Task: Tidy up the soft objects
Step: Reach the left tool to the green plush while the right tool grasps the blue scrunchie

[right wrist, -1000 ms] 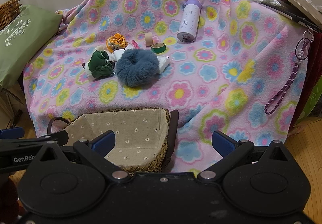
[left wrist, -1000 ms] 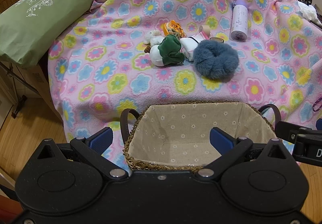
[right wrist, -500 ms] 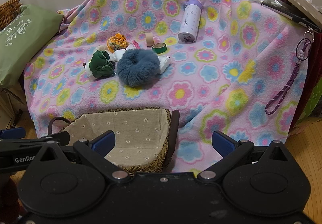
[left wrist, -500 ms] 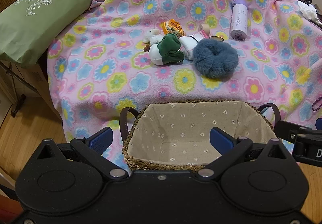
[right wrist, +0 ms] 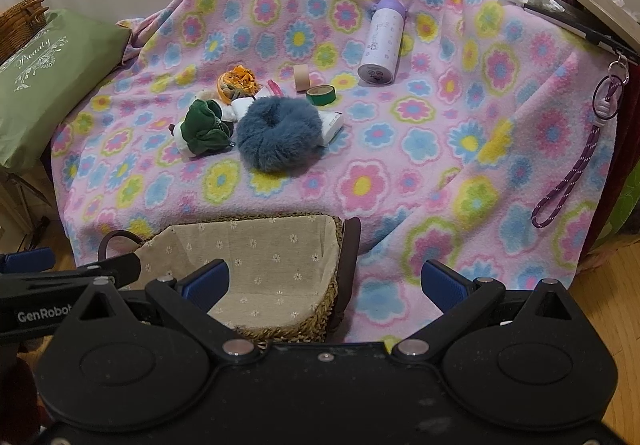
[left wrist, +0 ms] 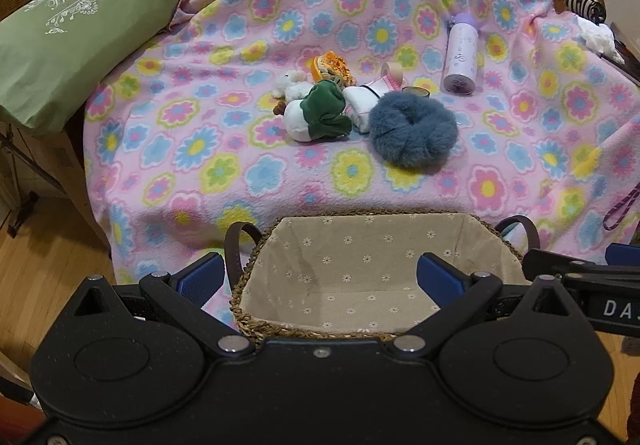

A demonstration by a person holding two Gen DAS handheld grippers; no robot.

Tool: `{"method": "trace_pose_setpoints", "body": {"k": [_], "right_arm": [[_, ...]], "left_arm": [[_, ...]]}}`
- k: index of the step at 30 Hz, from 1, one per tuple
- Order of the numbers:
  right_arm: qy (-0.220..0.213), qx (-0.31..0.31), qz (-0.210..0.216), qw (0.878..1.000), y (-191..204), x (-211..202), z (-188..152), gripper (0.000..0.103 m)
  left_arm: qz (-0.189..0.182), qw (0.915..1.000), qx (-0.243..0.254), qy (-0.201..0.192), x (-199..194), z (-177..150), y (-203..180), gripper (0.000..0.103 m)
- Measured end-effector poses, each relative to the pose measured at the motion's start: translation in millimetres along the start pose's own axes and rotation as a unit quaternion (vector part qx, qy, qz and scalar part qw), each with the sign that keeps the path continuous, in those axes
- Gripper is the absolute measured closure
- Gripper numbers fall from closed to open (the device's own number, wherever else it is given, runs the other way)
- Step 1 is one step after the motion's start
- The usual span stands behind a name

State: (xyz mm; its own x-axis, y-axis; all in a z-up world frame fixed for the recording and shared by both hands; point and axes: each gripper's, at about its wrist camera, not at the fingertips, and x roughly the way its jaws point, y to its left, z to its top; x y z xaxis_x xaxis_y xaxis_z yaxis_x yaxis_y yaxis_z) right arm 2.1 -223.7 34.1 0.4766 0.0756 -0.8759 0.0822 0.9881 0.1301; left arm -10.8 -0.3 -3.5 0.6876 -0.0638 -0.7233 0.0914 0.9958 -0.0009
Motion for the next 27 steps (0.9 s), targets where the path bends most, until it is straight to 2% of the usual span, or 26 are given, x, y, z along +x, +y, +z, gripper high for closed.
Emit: {"method": "trace_pose_setpoints", "body": {"k": [8, 11, 13, 16, 19, 27], "right_arm": [[0.003, -0.001, 0.000, 1.000, -1.7, 4.6, -1.1, 0.000], [0.000, -0.003, 0.006, 1.000, -2.4, 6.8, -0.6, 0.001], [-0.008, -0.006, 0.009, 1.000, -2.2, 7.6, 2.0, 0.002], [-0.024, -0.012, -0.003, 1.000, 0.0, 10.5, 9.6, 0.007], [-0.031, -0.019, 0.005, 0.999, 3.9, 18.4, 22.5, 0.007], [-0.058, -0.064, 0.022, 0.996, 30.7, 50.6, 61.4, 0.006]], "left_arm": [[-0.016, 0.9997, -0.002, 0.018, 5.5, 0.3, 1.5, 0.006], [-0.028, 0.9993, 0.006, 0.022, 7.9, 1.1, 1.5, 0.014], [-0.033, 0.9993, 0.006, 0.014, 6.6, 4.7, 2.9, 0.014], [-0.023, 0.9996, 0.007, -0.013, 4.5, 15.4, 7.0, 0.014], [-0.015, 0.9995, 0.008, -0.028, 11.4, 31.1, 13.8, 0.014], [0.005, 0.9998, -0.016, -0.008, 61.0, 69.5, 37.7, 0.014]]}}
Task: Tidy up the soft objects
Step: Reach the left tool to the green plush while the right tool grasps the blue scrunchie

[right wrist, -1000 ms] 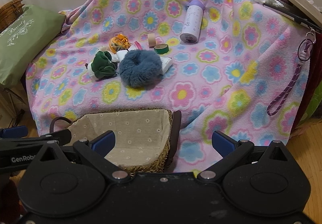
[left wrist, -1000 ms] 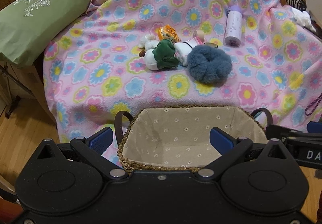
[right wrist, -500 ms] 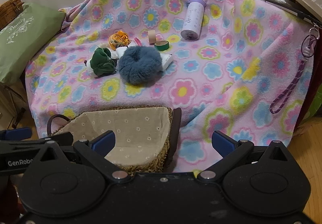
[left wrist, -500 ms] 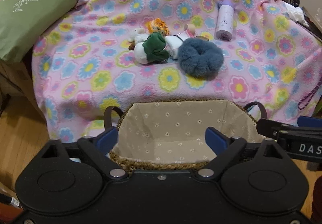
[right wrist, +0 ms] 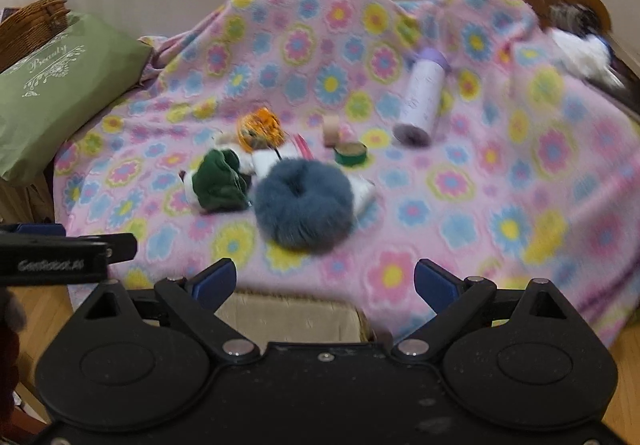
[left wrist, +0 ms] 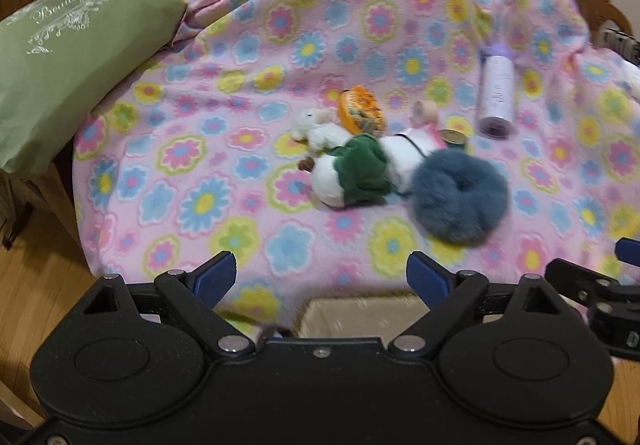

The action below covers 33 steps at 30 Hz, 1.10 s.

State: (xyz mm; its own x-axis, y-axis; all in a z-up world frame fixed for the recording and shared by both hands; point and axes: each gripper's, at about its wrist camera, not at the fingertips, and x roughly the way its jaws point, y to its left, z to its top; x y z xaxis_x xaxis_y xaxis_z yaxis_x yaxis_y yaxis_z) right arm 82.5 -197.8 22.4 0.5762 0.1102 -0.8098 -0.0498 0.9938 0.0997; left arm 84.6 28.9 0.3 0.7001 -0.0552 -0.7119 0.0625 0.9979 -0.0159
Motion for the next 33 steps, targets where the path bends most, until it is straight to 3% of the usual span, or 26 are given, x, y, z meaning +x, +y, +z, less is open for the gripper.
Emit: {"method": "trace_pose_setpoints", "body": {"k": [12, 20, 22, 25, 29, 31, 33], "right_arm": [[0.059, -0.015, 0.000, 0.998, 23.6, 99.2, 43.5, 0.001], [0.091, -0.061, -0.054, 0.993, 43.5, 157.0, 49.1, 0.003], [0.090, -0.078, -0.071, 0.990, 45.0, 164.8, 47.9, 0.020], [0.089, -0.065, -0.053, 0.993, 37.1, 167.7, 50.2, 0.041], [0.074, -0.048, -0.046, 0.995, 24.0, 163.5, 56.2, 0.054], [0.066, -0.034, -0.050, 0.996, 16.2, 161.2, 60.0, 0.069], [0.063, -0.029, -0.062, 0.996, 8.9, 161.5, 62.9, 0.073]], "left_arm": [[0.000, 0.9988, -0.014, 0.047, 69.9, 42.1, 22.6, 0.013], [-0.015, 0.9962, -0.034, 0.078, 104.5, 47.5, 31.3, 0.013], [-0.025, 0.9958, -0.035, 0.081, 109.6, 48.7, 29.3, 0.013], [-0.042, 0.9955, -0.031, 0.079, 115.1, 52.6, 23.9, 0.012], [-0.060, 0.9956, -0.016, 0.070, 121.1, 59.3, 10.8, 0.010], [-0.063, 0.9959, -0.003, 0.066, 125.2, 63.1, 1.5, 0.008], [-0.063, 0.9959, 0.010, 0.064, 131.2, 66.2, -6.9, 0.008]]}}
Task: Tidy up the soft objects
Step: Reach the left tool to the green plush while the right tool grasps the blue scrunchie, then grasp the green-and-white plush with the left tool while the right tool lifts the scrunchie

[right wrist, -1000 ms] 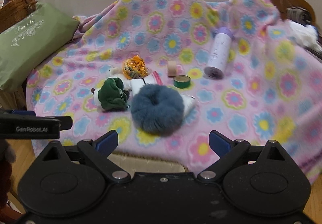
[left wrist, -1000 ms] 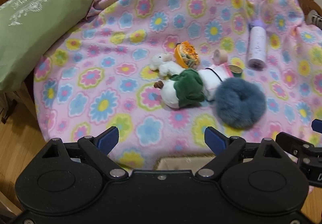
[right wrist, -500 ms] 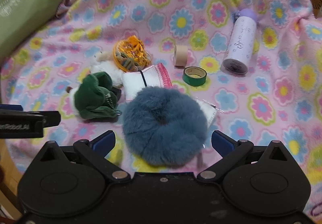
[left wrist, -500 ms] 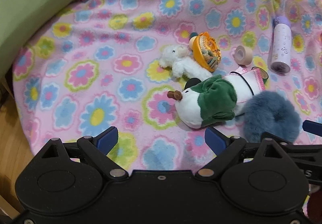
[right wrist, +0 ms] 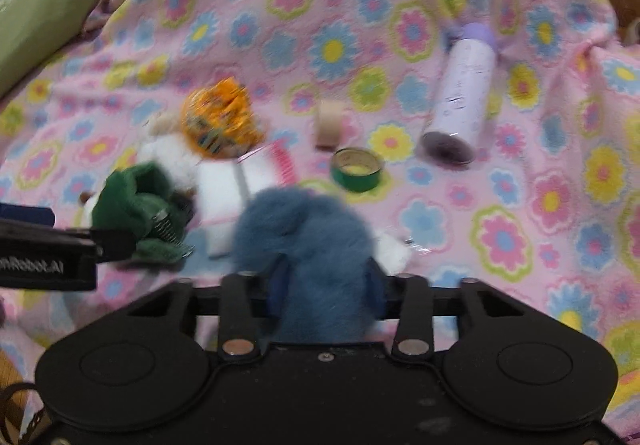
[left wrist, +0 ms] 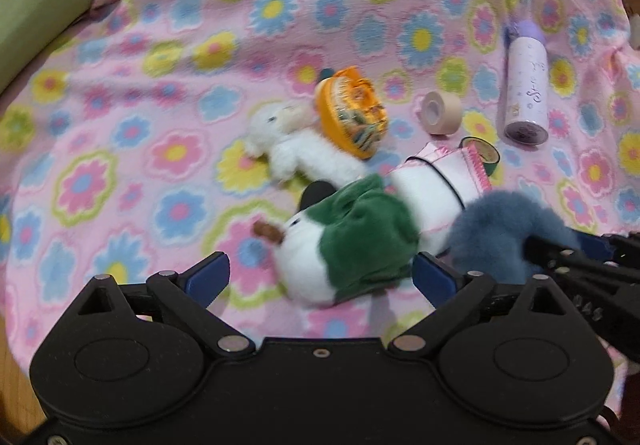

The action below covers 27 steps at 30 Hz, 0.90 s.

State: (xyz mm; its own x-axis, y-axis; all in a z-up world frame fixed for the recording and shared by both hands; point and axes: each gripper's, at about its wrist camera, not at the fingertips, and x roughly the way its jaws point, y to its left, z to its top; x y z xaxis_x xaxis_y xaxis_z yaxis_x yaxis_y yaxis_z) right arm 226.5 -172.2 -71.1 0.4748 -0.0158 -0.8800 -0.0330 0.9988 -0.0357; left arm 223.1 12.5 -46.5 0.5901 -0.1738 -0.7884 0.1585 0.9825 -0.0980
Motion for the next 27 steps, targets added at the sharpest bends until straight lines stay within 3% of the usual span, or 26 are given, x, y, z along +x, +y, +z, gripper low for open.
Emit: {"method": "trace_pose_setpoints", "body": {"k": [6, 8, 9, 12, 15, 16, 17, 18, 19, 27], "right_arm": [[0.003, 0.020, 0.000, 1.000, -14.7, 3.9, -2.8, 0.069], [-0.002, 0.016, 0.001, 1.000, -13.7, -0.2, -5.0, 0.063], [-0.003, 0.014, -0.002, 1.000, -12.4, -1.2, -6.4, 0.055], [-0.003, 0.010, -0.008, 1.000, -9.6, 1.1, -9.5, 0.053], [0.002, 0.012, -0.008, 1.000, -9.0, 6.2, -9.7, 0.053], [0.002, 0.010, -0.008, 1.000, -8.2, 7.1, -9.7, 0.054], [0.002, 0.007, -0.009, 1.000, -6.8, 7.7, -9.6, 0.058], [0.002, 0.003, -0.009, 1.000, -5.5, 7.8, -9.8, 0.072], [0.001, 0.001, -0.009, 1.000, -4.6, 7.5, -9.7, 0.075], [-0.028, 0.025, -0.009, 0.999, -12.8, -10.0, -5.6, 0.077]], "left_arm": [[-0.010, 0.9996, 0.009, 0.023, 24.1, 5.4, -11.7, 0.009], [-0.017, 0.9991, 0.005, 0.038, 33.3, 6.7, -11.9, 0.010], [-0.016, 0.9989, 0.001, 0.044, 37.4, 7.0, -11.9, 0.011], [-0.020, 0.9977, -0.019, 0.062, 48.0, 7.3, -7.0, 0.015], [-0.016, 0.9986, -0.020, 0.047, 46.6, 6.9, -5.2, 0.026], [-0.014, 0.9988, -0.022, 0.042, 45.8, 6.7, -3.7, 0.035], [-0.015, 0.9989, -0.024, 0.039, 45.3, 6.7, -1.4, 0.037], [-0.021, 0.9987, -0.029, 0.037, 45.1, 7.2, 1.3, 0.037], [-0.026, 0.9984, -0.037, 0.035, 44.2, 7.2, 4.6, 0.039], [-0.028, 0.9983, -0.046, 0.023, 27.0, 4.6, 7.8, 0.040]]}}
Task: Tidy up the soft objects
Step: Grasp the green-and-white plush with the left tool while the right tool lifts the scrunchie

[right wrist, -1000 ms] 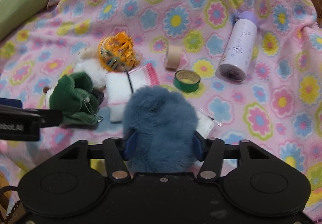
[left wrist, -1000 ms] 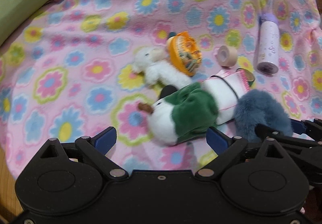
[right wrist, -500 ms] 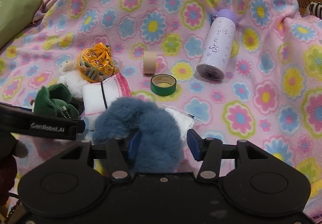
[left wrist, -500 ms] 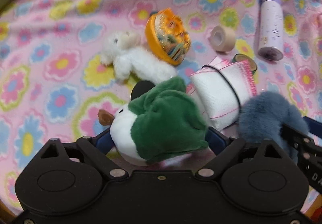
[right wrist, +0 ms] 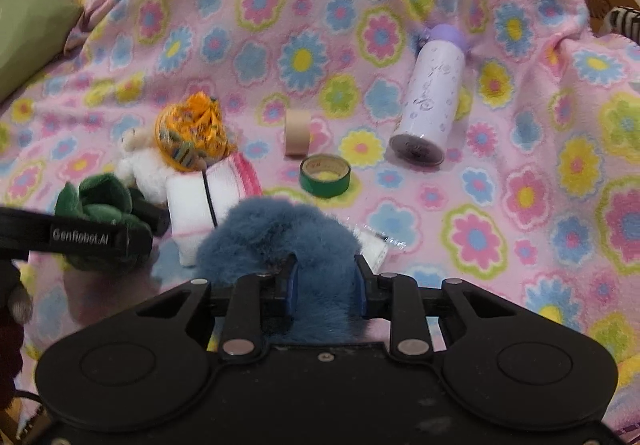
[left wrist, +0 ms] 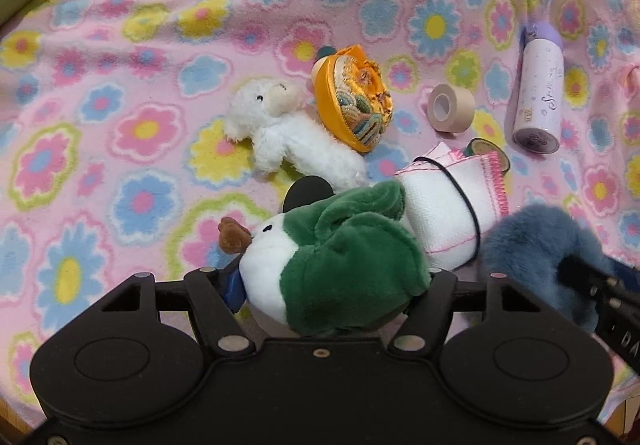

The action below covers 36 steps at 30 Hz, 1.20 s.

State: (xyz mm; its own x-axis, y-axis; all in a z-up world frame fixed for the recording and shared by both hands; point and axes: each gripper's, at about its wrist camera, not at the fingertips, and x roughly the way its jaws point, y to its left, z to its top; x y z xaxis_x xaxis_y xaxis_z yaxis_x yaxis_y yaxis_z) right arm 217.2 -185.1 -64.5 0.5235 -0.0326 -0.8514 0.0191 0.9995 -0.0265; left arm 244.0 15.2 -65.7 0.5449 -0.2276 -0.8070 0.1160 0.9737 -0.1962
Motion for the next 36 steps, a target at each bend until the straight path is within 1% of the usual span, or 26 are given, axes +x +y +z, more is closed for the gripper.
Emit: {"method": "trace_pose_setpoints", "body": {"k": [2, 4, 5, 8, 9, 11, 12, 13, 14, 15, 17, 20, 23, 27, 29, 30, 31, 33, 34, 36], "right_arm": [[-0.010, 0.006, -0.003, 1.000, -2.8, -6.4, 1.5, 0.079], [-0.020, 0.013, -0.006, 1.000, -5.7, -12.6, 2.9, 0.088], [-0.026, 0.015, -0.007, 1.000, -6.9, -16.2, 3.6, 0.089], [-0.033, 0.009, -0.007, 0.999, -6.9, -21.9, 4.0, 0.088], [-0.029, 0.007, -0.008, 1.000, -6.6, -21.4, 3.5, 0.086], [-0.021, 0.011, -0.005, 1.000, -7.9, -23.0, 1.2, 0.072], [-0.018, 0.011, 0.003, 1.000, -7.8, -24.5, -0.5, 0.052], [-0.016, 0.010, 0.008, 1.000, -7.2, -26.1, -3.1, 0.026], [-0.020, 0.011, 0.012, 1.000, -6.2, -28.1, -5.5, 0.016], [-0.025, 0.012, 0.015, 1.000, -4.2, -29.5, -7.5, 0.000], [-0.024, -0.001, 0.017, 1.000, 3.0, -28.3, -10.6, 0.001], [0.000, -0.022, -0.001, 1.000, 15.0, -13.2, -12.8, 0.001], [0.022, -0.027, -0.009, 0.999, 19.7, 4.4, -14.5, 0.001], [0.034, -0.032, -0.032, 0.998, 21.5, 24.0, -15.5, 0.001], [0.036, -0.035, -0.041, 0.998, 21.7, 30.5, -15.6, 0.004], [0.035, -0.038, -0.044, 0.998, 22.0, 32.5, -15.8, 0.018], [0.038, -0.040, -0.043, 0.998, 22.1, 34.1, -15.4, 0.036], [0.043, -0.031, -0.038, 0.998, 18.0, 36.8, -14.3, 0.045], [0.041, -0.023, -0.033, 0.998, 15.0, 36.0, -13.7, 0.051], [0.036, -0.008, -0.026, 0.999, 9.2, 33.5, -11.5, 0.054]], "left_arm": [[0.001, 1.0000, 0.001, -0.007, -6.9, 0.4, -1.1, 0.040], [0.003, 0.9999, 0.004, -0.015, -16.4, 0.2, -2.9, 0.040], [0.003, 0.9998, 0.005, -0.019, -21.1, 0.1, -3.5, 0.040], [0.004, 0.9995, 0.009, -0.030, -33.6, -1.9, -5.5, 0.039], [0.005, 0.9994, 0.010, -0.032, -36.1, -3.2, -5.9, 0.039], [0.006, 0.9994, 0.011, -0.033, -40.2, -6.4, -6.1, 0.039], [0.006, 0.9994, 0.011, -0.033, -41.5, -8.0, -6.2, 0.039], [0.006, 0.9994, 0.010, -0.033, -42.4, -9.4, -6.0, 0.039], [0.006, 0.9994, 0.009, -0.034, -43.2, -10.8, -6.0, 0.039], [0.006, 0.9994, 0.009, -0.033, -43.4, -12.5, -5.4, 0.039], [0.010, 0.9996, 0.005, -0.027, -41.1, -14.7, -3.8, 0.039], [0.012, 0.9997, -0.003, -0.022, -38.5, -18.4, 0.7, 0.039], [0.022, 0.9995, -0.007, -0.023, -36.2, -19.8, 6.0, 0.039], [0.024, 0.9995, -0.011, -0.017, -31.3, -20.0, 12.5, 0.039], [0.025, 0.9996, -0.012, -0.011, -27.3, -20.5, 14.5, 0.039], [0.024, 0.9996, -0.012, -0.009, -25.2, -21.0, 15.0, 0.039], [0.023, 0.9996, -0.013, -0.006, -23.4, -21.3, 15.0, 0.039], [0.021, 0.9997, -0.015, -0.002, -21.1, -22.1, 14.6, 0.039], [0.020, 0.9997, -0.014, -0.001, -20.4, -22.5, 14.1, 0.039], [0.020, 0.9997, -0.013, -0.002, -21.1, -22.6, 12.9, 0.039]]}}
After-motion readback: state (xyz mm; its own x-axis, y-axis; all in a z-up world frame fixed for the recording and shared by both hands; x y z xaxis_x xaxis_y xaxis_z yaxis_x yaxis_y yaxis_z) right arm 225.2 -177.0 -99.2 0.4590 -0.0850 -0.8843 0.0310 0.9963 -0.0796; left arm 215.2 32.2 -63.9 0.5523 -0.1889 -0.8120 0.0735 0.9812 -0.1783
